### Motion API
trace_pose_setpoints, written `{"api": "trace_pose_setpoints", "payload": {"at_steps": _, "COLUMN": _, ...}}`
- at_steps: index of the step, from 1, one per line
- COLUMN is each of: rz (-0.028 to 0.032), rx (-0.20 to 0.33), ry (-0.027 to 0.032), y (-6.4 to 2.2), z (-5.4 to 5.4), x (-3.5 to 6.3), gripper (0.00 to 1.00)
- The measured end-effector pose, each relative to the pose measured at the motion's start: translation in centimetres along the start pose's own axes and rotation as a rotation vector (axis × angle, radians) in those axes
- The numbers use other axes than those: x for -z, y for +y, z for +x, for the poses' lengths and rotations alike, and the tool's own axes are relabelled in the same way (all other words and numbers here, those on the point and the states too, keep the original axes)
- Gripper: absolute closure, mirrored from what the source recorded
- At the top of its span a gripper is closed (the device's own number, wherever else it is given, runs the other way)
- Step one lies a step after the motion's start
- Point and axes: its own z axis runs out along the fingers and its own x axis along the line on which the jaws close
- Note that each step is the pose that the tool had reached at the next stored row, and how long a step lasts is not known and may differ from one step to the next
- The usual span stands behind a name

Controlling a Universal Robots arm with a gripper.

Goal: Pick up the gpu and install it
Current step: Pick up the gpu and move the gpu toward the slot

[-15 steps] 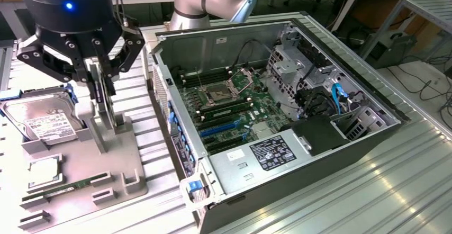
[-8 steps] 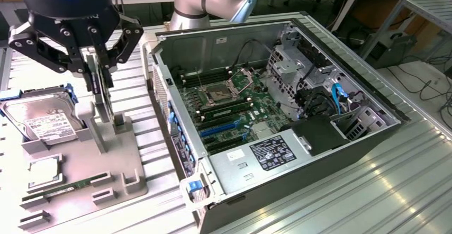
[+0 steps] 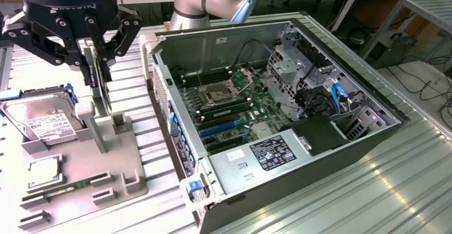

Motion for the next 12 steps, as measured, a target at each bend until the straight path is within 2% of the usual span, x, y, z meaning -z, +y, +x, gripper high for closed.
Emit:
{"api": "trace_pose_setpoints", "payload": {"at_steps": 6, "rz": 0.0, "rx": 0.0, "ry": 0.0001, "y": 0.0, "z": 0.0, "x": 0.01, "gripper": 0.73}}
{"api": "trace_pose_setpoints", "payload": {"at_steps": 12, "rz": 0.0, "rx": 0.0, "ry": -0.003, "y": 0.0, "z": -0.06, "x": 0.0, "gripper": 0.73}}
